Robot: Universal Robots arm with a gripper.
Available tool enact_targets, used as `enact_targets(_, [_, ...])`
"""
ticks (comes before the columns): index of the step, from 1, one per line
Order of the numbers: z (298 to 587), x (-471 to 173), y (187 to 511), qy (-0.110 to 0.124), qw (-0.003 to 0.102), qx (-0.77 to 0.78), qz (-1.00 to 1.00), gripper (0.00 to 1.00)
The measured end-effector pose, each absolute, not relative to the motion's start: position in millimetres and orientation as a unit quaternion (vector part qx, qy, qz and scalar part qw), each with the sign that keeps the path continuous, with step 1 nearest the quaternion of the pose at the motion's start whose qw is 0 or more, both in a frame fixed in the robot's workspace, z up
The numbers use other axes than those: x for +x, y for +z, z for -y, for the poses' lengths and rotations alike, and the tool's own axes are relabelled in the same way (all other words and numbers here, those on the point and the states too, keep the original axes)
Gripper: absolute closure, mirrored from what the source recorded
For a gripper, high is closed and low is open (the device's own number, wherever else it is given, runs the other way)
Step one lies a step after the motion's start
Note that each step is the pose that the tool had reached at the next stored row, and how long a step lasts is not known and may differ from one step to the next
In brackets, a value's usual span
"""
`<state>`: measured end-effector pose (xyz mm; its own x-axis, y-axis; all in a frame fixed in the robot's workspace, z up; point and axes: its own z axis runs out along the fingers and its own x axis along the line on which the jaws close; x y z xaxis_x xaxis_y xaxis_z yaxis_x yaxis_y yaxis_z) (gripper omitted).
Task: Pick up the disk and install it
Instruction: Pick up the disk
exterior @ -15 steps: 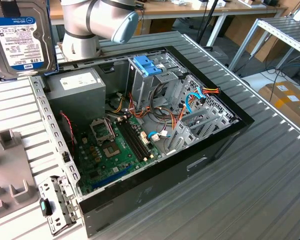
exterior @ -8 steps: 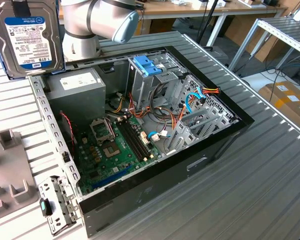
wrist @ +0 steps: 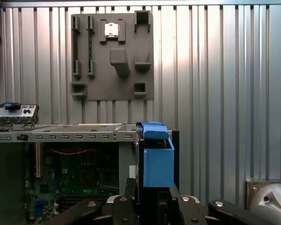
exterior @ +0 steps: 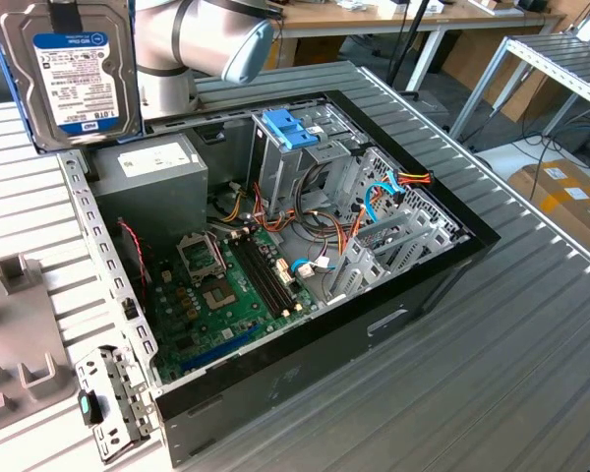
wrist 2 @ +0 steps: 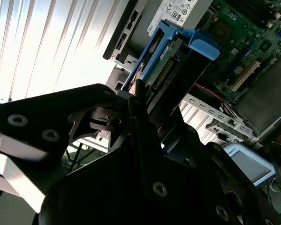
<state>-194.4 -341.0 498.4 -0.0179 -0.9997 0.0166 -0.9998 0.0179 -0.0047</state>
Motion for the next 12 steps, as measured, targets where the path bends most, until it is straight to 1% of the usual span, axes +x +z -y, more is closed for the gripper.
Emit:
enact_targets(6, [341.0,-180.2,498.2,0.007,0.004,0.701,0.713,0.65])
enact_targets(12, [341.0,-179.7,498.2,0.007,0.004,0.701,0.713,0.65])
